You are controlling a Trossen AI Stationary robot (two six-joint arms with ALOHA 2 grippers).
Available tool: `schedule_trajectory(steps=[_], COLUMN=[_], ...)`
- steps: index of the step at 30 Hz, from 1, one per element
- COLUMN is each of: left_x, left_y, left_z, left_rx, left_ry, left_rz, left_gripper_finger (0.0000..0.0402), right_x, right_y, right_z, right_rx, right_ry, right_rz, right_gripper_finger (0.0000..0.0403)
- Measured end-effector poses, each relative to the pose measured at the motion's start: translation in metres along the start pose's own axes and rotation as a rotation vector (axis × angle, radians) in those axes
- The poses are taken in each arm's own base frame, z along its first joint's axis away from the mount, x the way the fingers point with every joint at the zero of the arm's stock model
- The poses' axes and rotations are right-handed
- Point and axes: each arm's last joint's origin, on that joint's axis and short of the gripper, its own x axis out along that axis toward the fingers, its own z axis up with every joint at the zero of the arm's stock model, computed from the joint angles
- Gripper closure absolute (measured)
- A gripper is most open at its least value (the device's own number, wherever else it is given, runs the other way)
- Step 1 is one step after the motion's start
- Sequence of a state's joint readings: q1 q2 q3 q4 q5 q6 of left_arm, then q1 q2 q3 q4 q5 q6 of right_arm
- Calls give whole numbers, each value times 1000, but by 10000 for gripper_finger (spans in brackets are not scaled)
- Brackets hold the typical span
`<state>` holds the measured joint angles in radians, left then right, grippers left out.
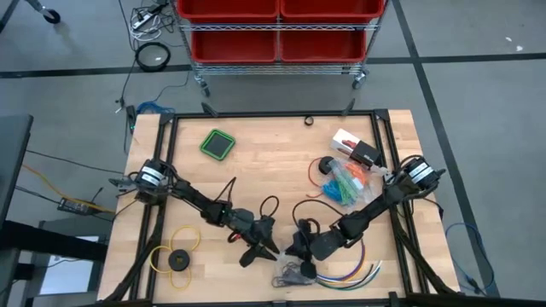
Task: Sort rubber bands
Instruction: Close the transparent zip bag
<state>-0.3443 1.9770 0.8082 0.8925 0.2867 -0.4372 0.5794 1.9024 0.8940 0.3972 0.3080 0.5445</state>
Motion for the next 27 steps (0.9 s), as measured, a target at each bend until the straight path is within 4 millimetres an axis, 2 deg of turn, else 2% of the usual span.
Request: schedule_trajectory(steps=[5,9,14,20,24,27], left_x=[-4,-9,-22,-42,-53,-61], left_y=[12,21,26,25,20,19], left_z=[2,-1,-5,-3,-13,-29], left_rx=[-46,-110,-106,-130,-196,-269], left_ry=[45,134,230,90,-78,-66], left_rz=[-15,-17,91,154,173,196], left_gripper_finger=[271,271,282,291,291,291], right_x=[-16,-33,-48,-53,-52,-53], right_y=[5,6,10,14,16,17], right_z=[3,14,26,27,24,24], right_rx=[-26,-36,-25,-6,-8,-11], right_ry=[15,-5,-35,-44,-39,-42], right_rz=[-72,-130,-109,-92,-95,-89], right_gripper_finger=[400,399,402,399,395,394])
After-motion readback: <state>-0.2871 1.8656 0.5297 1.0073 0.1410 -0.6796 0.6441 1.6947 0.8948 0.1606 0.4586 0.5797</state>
